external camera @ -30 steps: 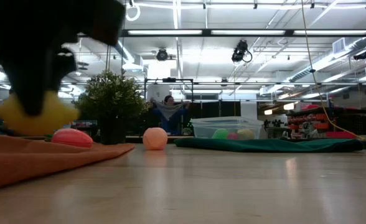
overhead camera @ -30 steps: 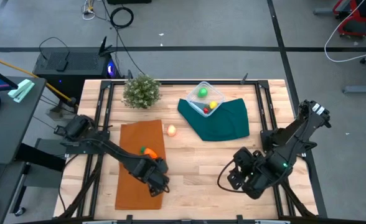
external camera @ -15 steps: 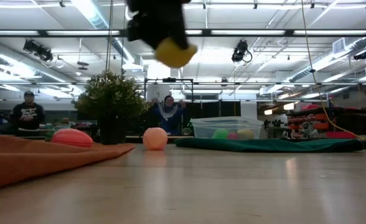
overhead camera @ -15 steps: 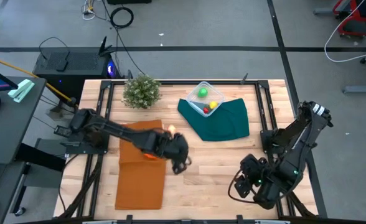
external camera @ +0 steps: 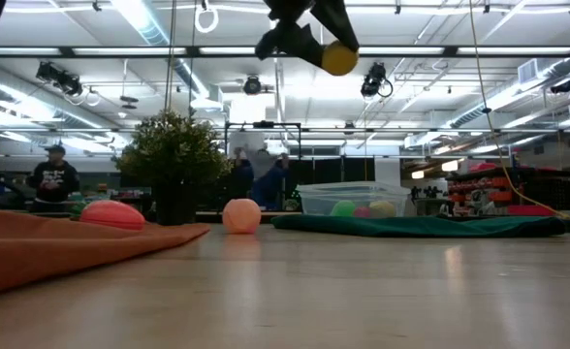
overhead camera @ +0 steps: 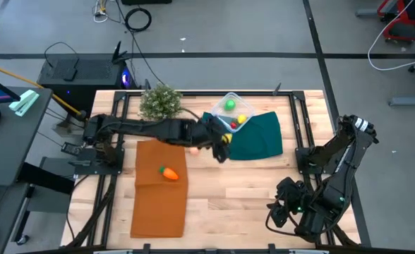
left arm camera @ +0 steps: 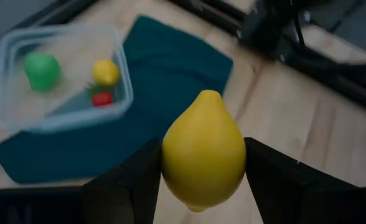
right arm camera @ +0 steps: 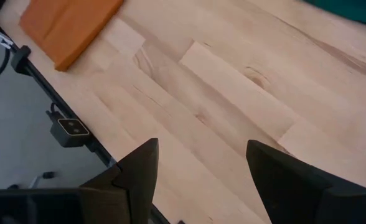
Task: Pick and placing Produce into tupperware
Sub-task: Put the lemon into the transparent bin
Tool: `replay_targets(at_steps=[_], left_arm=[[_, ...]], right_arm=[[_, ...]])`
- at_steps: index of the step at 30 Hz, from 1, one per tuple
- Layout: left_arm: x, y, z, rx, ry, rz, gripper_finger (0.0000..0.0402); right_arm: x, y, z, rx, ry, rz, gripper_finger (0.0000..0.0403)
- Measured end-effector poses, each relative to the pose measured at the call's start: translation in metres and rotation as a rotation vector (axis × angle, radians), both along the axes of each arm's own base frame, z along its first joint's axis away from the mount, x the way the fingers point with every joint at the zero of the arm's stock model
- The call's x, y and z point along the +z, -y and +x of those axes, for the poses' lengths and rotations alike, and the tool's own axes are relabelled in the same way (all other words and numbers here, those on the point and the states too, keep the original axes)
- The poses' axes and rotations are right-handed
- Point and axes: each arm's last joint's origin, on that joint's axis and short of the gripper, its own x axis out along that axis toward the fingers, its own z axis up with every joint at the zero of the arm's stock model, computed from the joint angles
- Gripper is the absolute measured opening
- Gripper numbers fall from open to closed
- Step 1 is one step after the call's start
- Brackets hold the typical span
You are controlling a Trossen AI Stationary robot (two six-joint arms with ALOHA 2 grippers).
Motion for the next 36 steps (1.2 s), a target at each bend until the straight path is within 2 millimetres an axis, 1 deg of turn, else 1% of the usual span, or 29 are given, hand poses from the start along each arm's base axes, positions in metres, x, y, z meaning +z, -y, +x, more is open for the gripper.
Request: replay_targets(at_steps=[9,16,17,19,21,26,29,33,36], left_arm=[[0.012,-0.049,0.008,0.114,0.159,0.006,0.0213],[0.002,-0.083,0.017,0.195,0.198,0.013,0.0207],[-0.003,-0.087,0.018,0.209,0.18,0.012,0.0207],[-0.01,-0.094,0.025,0.233,0.2,0.017,0.021],[-0.022,-0.1,0.027,0.248,0.153,0.013,0.0213],[-0.05,-0.115,0.038,0.283,0.112,0.006,0.0207],[-0.064,-0.123,0.042,0.297,0.085,0.011,0.0211],[-0.075,-0.137,0.047,0.276,0.076,0.06,0.0216],[-0.082,-0.147,0.046,0.258,0.036,0.103,0.0209]], right_arm=[[0.001,0.001,0.001,-0.014,0.051,-0.035,0.021],[0.002,0.003,0.003,-0.034,0.111,-0.077,0.021],[0.002,0.003,0.003,-0.039,0.122,-0.085,0.021],[0.003,0.004,0.004,-0.039,0.136,-0.101,0.021],[0.003,0.005,0.005,-0.043,0.147,-0.119,0.021],[0.004,0.01,0.01,-0.058,0.172,-0.163,0.021],[0.004,0.015,0.015,-0.081,0.178,-0.175,0.021],[0.004,0.022,0.023,-0.119,0.18,-0.183,0.021],[0.005,0.028,0.031,-0.161,0.194,-0.178,0.021]])
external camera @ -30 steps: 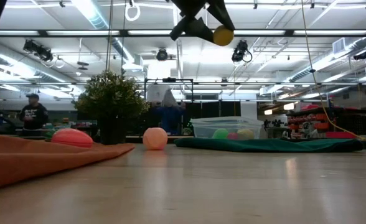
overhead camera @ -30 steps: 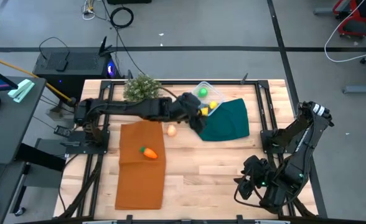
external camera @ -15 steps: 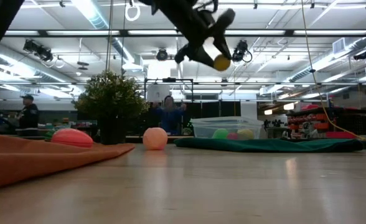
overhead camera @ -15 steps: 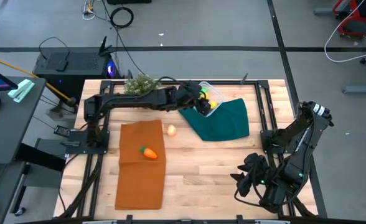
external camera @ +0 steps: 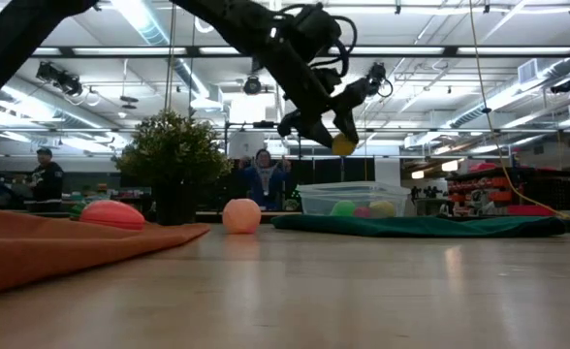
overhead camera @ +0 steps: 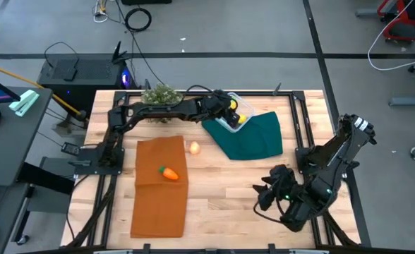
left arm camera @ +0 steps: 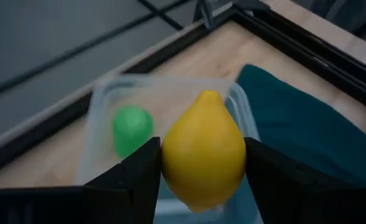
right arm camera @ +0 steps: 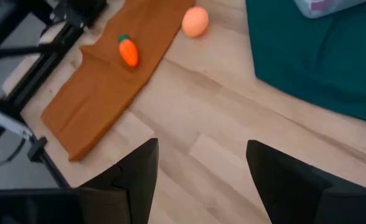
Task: Pick and placing Produce into tupperware
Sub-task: Put the lemon into the transparent bin
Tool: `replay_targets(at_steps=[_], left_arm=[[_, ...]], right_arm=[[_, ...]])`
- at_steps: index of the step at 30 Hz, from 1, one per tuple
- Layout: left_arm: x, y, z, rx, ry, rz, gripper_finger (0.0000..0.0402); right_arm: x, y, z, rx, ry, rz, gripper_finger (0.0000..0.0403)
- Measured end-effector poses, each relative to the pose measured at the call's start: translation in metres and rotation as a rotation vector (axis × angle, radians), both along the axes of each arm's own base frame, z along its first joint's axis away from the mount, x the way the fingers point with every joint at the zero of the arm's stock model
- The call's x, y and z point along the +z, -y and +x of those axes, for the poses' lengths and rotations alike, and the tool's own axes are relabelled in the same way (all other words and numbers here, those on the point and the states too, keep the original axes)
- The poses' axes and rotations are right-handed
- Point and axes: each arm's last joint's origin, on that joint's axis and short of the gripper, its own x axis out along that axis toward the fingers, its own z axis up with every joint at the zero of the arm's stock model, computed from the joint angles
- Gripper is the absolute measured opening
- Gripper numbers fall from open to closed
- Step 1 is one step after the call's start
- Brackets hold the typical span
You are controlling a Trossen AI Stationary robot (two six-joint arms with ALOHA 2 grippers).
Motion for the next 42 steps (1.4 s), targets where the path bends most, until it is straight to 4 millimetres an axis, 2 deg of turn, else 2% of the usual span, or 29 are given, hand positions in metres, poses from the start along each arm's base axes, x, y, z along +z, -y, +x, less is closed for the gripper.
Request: replay_targets(at_steps=[10,15,21,26,34,42], left_arm=[[-0.011,-0.03,0.003,-0.034,0.012,0.073,0.0216],[-0.02,-0.031,0.008,-0.052,0.015,0.092,0.0208],[-0.035,-0.029,0.016,-0.068,0.03,0.086,0.0223],[-0.048,-0.032,0.019,-0.053,0.043,0.044,0.0209],[-0.049,-0.036,0.018,-0.058,0.037,0.055,0.0223],[-0.056,-0.038,0.014,-0.065,0.021,0.009,0.0208]], right_arm=[[0.002,0.02,0.023,-0.11,0.041,0.033,0.021],[0.002,0.025,0.028,-0.135,0.045,0.037,0.021],[0.002,0.025,0.029,-0.137,0.051,0.045,0.021],[0.002,0.025,0.029,-0.142,0.057,0.056,0.021],[0.002,0.024,0.029,-0.142,0.058,0.06,0.021],[0.002,0.024,0.029,-0.142,0.058,0.06,0.021]])
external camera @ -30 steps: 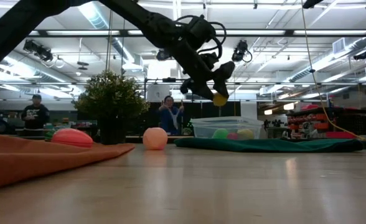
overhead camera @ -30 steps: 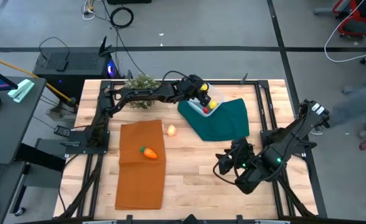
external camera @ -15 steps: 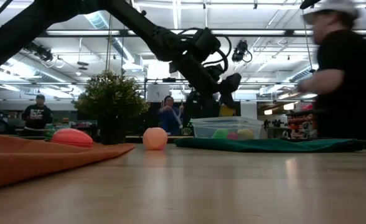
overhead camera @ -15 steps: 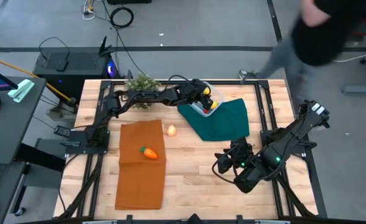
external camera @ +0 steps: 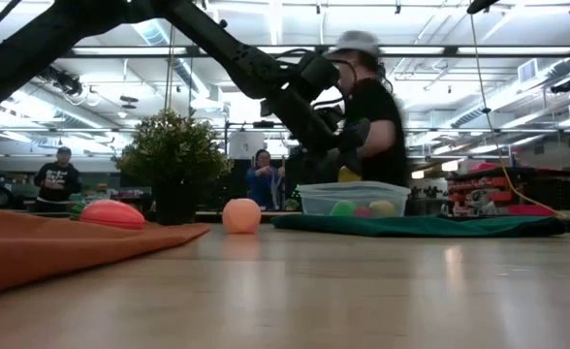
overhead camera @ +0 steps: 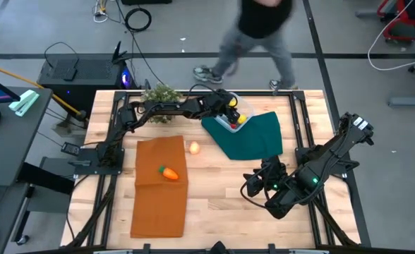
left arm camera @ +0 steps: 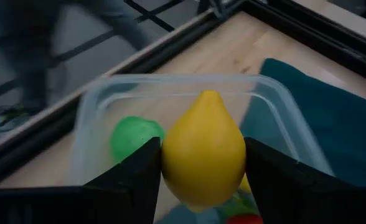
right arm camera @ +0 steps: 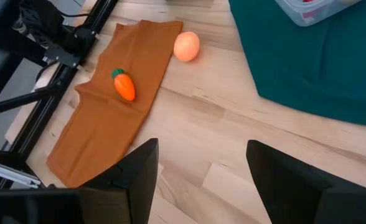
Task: Pick and placing Produce into tupperware
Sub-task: Put the lemon into the transparent bin, then put the carrot into the transparent bin
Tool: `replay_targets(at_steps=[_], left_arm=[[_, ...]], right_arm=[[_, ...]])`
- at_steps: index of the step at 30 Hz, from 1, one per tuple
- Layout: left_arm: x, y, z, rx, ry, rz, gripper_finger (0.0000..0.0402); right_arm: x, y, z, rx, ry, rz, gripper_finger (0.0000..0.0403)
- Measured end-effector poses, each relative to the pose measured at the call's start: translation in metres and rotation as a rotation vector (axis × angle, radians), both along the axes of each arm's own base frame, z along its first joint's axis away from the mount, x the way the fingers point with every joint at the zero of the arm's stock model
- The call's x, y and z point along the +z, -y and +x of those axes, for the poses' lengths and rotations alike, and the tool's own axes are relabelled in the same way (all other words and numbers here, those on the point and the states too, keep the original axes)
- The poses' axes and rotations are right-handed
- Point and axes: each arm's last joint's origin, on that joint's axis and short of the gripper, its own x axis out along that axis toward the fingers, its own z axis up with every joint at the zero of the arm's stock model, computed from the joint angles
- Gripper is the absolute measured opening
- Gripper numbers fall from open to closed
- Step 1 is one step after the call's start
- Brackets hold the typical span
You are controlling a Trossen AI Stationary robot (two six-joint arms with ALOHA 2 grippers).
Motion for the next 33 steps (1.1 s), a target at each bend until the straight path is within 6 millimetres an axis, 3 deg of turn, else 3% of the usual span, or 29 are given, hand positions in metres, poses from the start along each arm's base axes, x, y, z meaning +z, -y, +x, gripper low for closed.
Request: replay_targets(at_steps=[5,26,33], left_arm=[[-0.002,0.004,0.0,-0.026,-0.01,-0.032,0.0223],[-0.015,0.012,-0.009,-0.041,-0.177,-0.099,0.0212],[-0.014,0.013,-0.009,-0.042,-0.176,-0.099,0.0258]], right_arm=[[0.0,0.0,0.0,-0.002,0.001,0.001,0.021],[0.0,0.0,0.0,-0.006,0.004,0.006,0.021],[0.0,-0.001,0.001,-0.006,0.015,0.016,0.021]])
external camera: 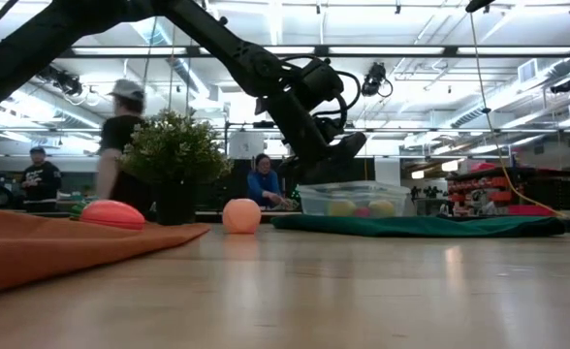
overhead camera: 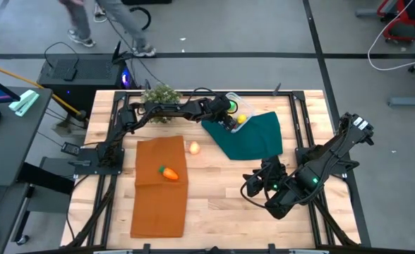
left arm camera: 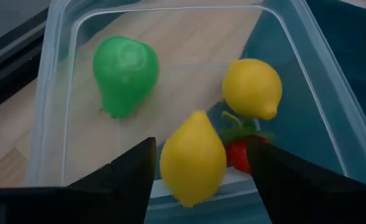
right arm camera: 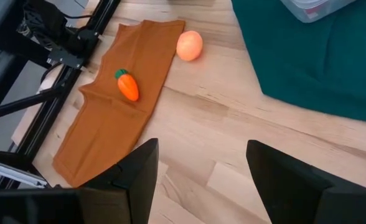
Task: Pick and placing Produce into tupperware
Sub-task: Put the carrot into the transparent bin
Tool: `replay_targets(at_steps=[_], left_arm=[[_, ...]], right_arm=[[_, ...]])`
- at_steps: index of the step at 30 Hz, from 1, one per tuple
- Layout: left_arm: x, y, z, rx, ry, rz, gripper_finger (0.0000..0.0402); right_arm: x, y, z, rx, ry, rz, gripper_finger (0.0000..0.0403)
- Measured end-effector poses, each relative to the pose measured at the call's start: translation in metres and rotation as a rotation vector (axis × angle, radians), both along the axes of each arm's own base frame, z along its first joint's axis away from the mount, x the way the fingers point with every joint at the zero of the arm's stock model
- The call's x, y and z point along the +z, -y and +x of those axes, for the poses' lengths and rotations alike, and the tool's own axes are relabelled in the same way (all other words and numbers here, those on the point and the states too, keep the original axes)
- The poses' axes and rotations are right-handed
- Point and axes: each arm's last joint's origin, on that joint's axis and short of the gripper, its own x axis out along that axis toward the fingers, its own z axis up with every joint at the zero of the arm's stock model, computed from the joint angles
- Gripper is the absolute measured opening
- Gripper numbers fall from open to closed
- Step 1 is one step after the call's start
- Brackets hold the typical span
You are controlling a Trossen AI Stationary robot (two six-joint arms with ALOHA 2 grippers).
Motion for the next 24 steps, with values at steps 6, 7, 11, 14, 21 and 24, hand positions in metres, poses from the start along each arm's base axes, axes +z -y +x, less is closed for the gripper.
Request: replay_targets(at_steps=[6,7,11,14,21,24], left_arm=[[0.0,0.0,0.0,0.0,0.0,0.0,0.0279],[0.0,0.0,0.0,0.0,0.002,0.001,0.028],[0.007,0.001,0.002,-0.025,0.046,-0.01,0.0276],[0.026,0.001,0.001,-0.041,0.114,0.003,0.0269],[0.088,0.008,-0.013,-0.116,0.224,0.08,0.0257],[0.121,0.02,-0.027,-0.164,0.243,0.096,0.0256]], right_arm=[[0.0,0.0,0.0,0.0,0.0,0.0,0.021],[0.0,0.0,0.0,0.0,0.0,0.0,0.021],[0.0,0.0,0.0,0.0,0.0,-0.001,0.021],[0.0,0.0,0.0,0.006,-0.004,-0.007,0.021],[0.0,-0.002,-0.002,0.039,-0.016,-0.029,0.021],[0.0,-0.004,-0.004,0.051,-0.022,-0.035,0.021]])
